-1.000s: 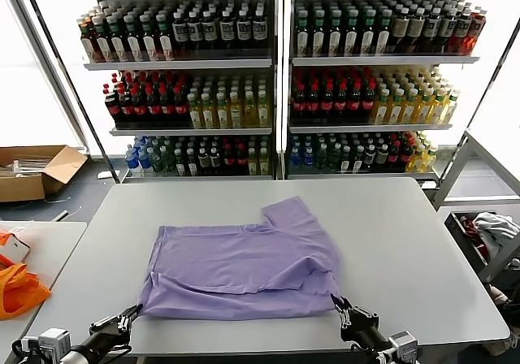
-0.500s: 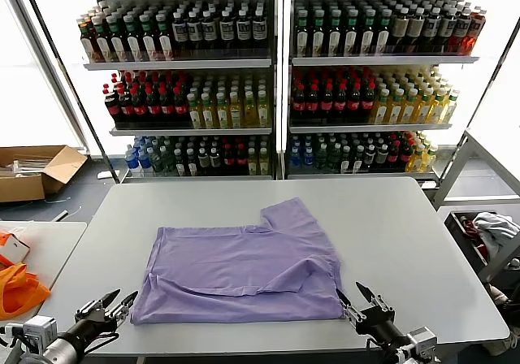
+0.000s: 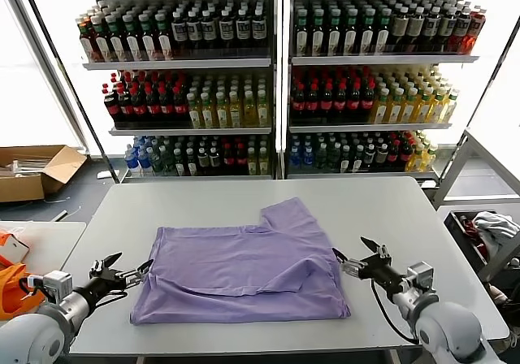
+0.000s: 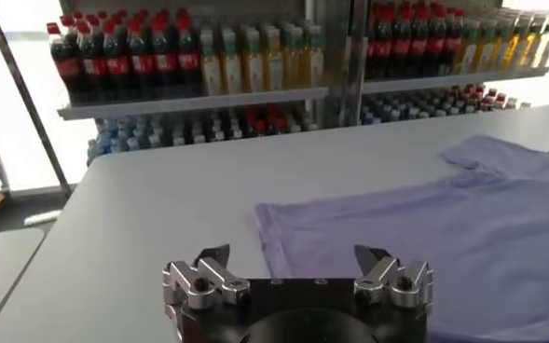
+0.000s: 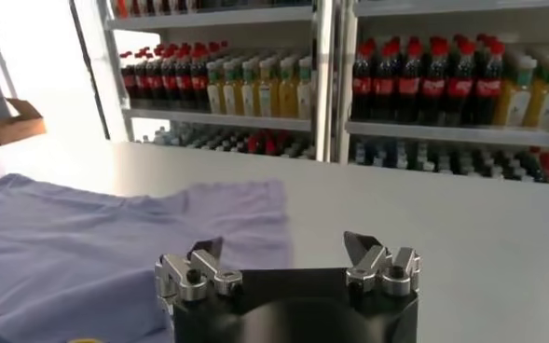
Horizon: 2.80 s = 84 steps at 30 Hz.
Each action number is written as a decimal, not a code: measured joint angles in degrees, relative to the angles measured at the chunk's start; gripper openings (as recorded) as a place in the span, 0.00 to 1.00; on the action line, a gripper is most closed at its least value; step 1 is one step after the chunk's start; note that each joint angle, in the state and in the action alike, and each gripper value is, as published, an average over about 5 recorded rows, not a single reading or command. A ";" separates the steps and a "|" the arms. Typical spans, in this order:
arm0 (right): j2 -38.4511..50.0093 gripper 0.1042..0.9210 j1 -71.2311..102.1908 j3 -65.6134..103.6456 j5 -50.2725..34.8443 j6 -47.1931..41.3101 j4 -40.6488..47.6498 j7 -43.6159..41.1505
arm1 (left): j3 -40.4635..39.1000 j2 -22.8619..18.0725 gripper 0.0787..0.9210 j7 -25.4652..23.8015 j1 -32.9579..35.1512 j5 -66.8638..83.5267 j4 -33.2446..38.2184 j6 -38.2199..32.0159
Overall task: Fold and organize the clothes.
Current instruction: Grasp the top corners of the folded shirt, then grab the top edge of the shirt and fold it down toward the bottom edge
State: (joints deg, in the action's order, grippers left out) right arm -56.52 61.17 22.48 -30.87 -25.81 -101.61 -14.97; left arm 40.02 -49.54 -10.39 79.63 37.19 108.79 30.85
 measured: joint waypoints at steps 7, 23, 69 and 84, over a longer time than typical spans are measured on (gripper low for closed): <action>-3.76 0.88 -14.67 -7.35 1.76 -1.76 13.95 -3.91 | -7.13 1.32 0.88 -2.10 -10.45 0.34 -8.56 0.44; -11.07 0.88 -32.61 -17.38 3.79 -3.47 36.41 -6.00 | -18.28 1.32 0.88 -3.86 -27.39 1.92 -24.11 0.76; -13.02 0.00 -33.36 -19.16 -1.43 -2.90 38.10 -6.83 | -23.72 -0.94 0.03 -6.07 -32.00 5.10 -27.47 0.86; -6.64 0.00 -24.39 -13.50 -11.56 -3.28 21.81 -6.43 | -17.58 1.36 0.03 -1.62 -25.48 8.81 -19.11 -0.41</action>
State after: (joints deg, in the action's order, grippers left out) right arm -63.16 36.78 8.99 -42.43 -29.09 -79.80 -21.40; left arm 22.44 -48.18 -12.01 54.15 45.99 89.68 30.45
